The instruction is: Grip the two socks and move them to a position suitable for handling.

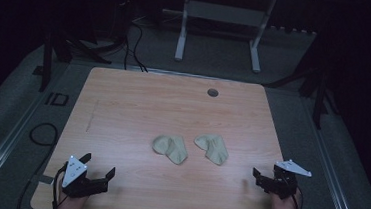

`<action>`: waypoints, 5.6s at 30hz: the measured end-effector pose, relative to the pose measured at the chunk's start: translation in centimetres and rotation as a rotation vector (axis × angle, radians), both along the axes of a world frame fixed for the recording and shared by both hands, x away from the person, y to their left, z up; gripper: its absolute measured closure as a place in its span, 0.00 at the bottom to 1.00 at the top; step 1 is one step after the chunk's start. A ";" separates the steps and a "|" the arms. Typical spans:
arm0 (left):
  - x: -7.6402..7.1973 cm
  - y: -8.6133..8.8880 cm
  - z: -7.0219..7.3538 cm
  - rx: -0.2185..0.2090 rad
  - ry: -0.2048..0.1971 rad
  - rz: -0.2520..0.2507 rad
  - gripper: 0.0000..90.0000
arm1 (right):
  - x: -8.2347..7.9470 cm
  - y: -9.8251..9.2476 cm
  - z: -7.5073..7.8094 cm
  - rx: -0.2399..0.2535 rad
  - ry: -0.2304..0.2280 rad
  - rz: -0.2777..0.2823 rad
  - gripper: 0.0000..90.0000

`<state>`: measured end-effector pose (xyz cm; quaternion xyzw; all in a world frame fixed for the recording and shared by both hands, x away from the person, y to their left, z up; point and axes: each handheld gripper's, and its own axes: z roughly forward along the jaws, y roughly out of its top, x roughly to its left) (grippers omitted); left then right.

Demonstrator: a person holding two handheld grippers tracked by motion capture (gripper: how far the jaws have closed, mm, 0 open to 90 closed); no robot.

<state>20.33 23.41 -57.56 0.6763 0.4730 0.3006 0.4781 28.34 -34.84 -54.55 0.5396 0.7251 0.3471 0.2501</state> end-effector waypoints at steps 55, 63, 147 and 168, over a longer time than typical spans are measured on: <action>0.0 0.0 -0.1 0.003 0.026 -0.023 0.01 | 11.5 15.9 -1.0 -0.133 0.154 0.183 0.41; -0.1 0.0 -0.1 -0.004 0.026 -0.021 0.01 | 11.1 16.2 -0.5 -0.157 0.151 0.188 0.88; 1.8 -18.0 3.7 0.134 0.123 -0.691 0.94 | -5.5 16.7 1.4 -0.107 0.141 0.616 0.62; 3.7 -21.7 0.7 0.365 0.239 -0.734 0.99 | -6.2 17.1 -0.8 -0.172 0.194 0.645 0.85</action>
